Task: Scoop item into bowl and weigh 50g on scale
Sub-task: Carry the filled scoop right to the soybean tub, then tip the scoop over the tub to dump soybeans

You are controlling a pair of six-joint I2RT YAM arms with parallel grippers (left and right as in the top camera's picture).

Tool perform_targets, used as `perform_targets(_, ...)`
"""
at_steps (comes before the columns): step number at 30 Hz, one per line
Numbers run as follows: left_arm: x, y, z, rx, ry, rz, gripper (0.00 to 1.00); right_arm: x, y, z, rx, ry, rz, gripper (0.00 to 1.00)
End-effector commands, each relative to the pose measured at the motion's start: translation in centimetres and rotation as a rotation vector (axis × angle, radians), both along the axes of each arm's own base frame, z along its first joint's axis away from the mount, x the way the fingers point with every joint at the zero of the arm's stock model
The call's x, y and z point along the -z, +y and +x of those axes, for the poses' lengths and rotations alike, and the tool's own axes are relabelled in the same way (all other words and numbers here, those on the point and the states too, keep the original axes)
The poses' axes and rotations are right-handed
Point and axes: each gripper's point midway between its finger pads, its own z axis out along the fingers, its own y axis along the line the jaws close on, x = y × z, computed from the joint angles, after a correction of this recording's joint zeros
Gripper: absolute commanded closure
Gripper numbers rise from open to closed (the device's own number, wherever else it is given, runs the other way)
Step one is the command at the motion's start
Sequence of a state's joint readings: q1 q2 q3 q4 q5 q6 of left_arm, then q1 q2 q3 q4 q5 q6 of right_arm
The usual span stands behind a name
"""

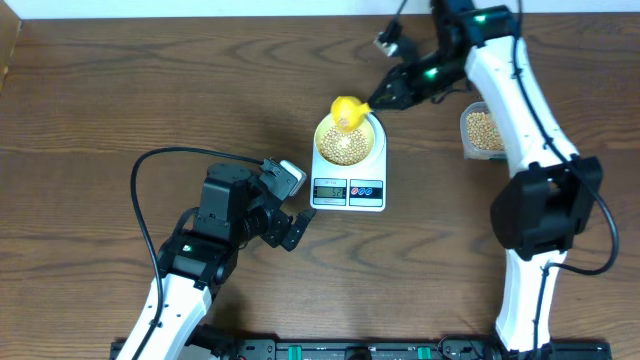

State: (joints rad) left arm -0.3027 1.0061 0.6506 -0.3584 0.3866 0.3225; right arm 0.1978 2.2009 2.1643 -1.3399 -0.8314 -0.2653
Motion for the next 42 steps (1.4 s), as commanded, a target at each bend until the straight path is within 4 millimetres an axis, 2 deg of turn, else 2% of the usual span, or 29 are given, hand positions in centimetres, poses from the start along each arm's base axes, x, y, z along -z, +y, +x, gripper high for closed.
perform_targets(1, -0.1, 0.2, 0.2, 0.001, -0.011, 0.01, 0.02, -4.3, -2.3, -0.2, 0.021, -0.083, 0.075, 0.99)
perform_targets(6, -0.1, 0.2, 0.2, 0.001, -0.011, 0.01, 0.02, -6.0, -6.7, -0.1, 0.094, -0.103, 0.077, 0.99)
perform_targets(7, -0.1, 0.2, 0.2, 0.001, -0.011, 0.01, 0.03, -6.3, -8.2, -0.2, 0.121, -0.101, 0.074, 0.99)
perform_targets(13, -0.1, 0.2, 0.2, 0.001, -0.011, 0.01, 0.02, -6.7, -13.7, -0.7, 0.213, -0.087, 0.061, 0.99)
perform_targets(19, -0.1, 0.2, 0.2, 0.001, -0.011, 0.01, 0.03, -4.6, -21.1, -0.7, 0.363, -0.049, -0.102, 0.99)
perform_targets(21, -0.1, 0.2, 0.2, 0.001, -0.011, 0.01, 0.02, -3.9, -22.7, -0.9, 0.388, -0.039, -0.159, 0.99)
perform_targets(23, -0.1, 0.2, 0.2, 0.001, -0.011, 0.01, 0.03, -2.3, -25.7, -1.5, 0.455, 0.012, -0.317, 0.99)
perform_targets(25, -0.1, 0.2, 0.2, 0.001, -0.011, 0.01, 0.03, -1.4, -27.2, -1.9, 0.48, 0.036, -0.427, 0.99)
perform_targets(27, -0.1, 0.2, 0.2, 0.001, -0.011, 0.01, 0.02, -0.6, -28.4, -2.2, 0.479, 0.048, -0.569, 0.99)
perform_targets(34, -0.1, 0.2, 0.2, 0.001, -0.011, 0.01, 0.02, 0.0, -28.7, -2.4, 0.422, 0.029, -0.91, 0.99)
perform_targets(37, -0.1, 0.2, 0.2, 0.001, -0.011, 0.01, 0.02, -0.3, -28.5, -2.3, 0.414, 0.008, -1.006, 0.99)
perform_targets(42, -0.1, 0.2, 0.2, 0.001, -0.011, 0.01, 0.02, -0.5, -27.3, -1.7, 0.379, -0.034, -1.067, 0.99)
